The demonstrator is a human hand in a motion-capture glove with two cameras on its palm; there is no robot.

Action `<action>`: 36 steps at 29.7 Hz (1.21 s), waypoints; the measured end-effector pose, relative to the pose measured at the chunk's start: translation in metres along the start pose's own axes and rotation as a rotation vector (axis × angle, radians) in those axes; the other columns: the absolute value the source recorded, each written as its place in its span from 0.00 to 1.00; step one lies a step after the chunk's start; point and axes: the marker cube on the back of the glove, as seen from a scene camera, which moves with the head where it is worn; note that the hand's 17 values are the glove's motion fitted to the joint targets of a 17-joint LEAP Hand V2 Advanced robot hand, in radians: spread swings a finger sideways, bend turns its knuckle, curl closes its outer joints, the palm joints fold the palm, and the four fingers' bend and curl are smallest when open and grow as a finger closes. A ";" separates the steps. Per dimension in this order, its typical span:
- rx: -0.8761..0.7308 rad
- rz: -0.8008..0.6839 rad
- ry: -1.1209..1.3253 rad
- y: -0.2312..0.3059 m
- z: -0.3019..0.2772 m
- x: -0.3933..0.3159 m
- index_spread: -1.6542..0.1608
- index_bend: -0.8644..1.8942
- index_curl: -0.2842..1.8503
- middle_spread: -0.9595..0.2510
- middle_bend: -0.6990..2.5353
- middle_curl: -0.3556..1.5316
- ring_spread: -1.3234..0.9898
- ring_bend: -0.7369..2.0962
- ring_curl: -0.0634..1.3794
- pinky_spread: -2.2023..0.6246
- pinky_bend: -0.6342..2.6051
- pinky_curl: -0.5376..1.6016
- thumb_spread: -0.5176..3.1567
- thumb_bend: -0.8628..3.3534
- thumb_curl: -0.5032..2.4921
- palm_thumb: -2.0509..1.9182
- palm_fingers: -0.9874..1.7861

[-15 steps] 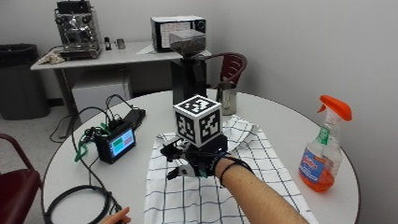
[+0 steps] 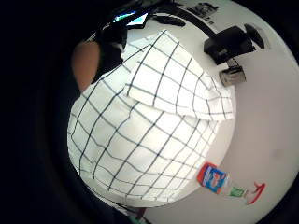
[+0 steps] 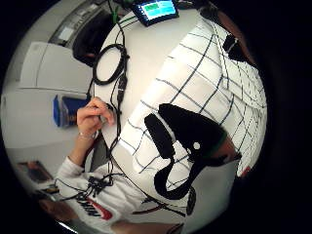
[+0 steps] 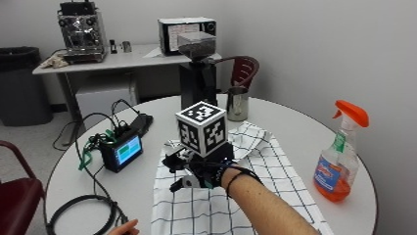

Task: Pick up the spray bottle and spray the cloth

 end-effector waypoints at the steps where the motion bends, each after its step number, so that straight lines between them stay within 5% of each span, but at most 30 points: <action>1: 0.000 -0.003 0.001 0.000 0.000 0.000 0.73 0.34 0.19 0.74 0.38 0.33 0.55 0.44 0.23 0.84 0.30 0.36 0.41 0.25 0.21 0.62 0.60; 13: 0.004 -0.050 -0.002 0.030 0.001 0.001 0.72 0.34 0.20 0.74 0.37 0.36 0.55 0.43 0.25 0.84 0.30 0.38 0.44 0.23 0.23 0.63 0.59; 21: 0.056 -0.009 0.032 0.112 -0.001 0.021 0.71 0.34 0.20 0.74 0.35 0.37 0.56 0.42 0.26 0.84 0.32 0.40 0.45 0.22 0.23 0.63 0.55; 36: 0.441 0.238 -0.245 0.228 -0.035 0.129 0.70 0.35 0.19 0.76 0.35 0.37 0.57 0.41 0.26 0.84 0.34 0.41 0.46 0.21 0.24 0.64 0.53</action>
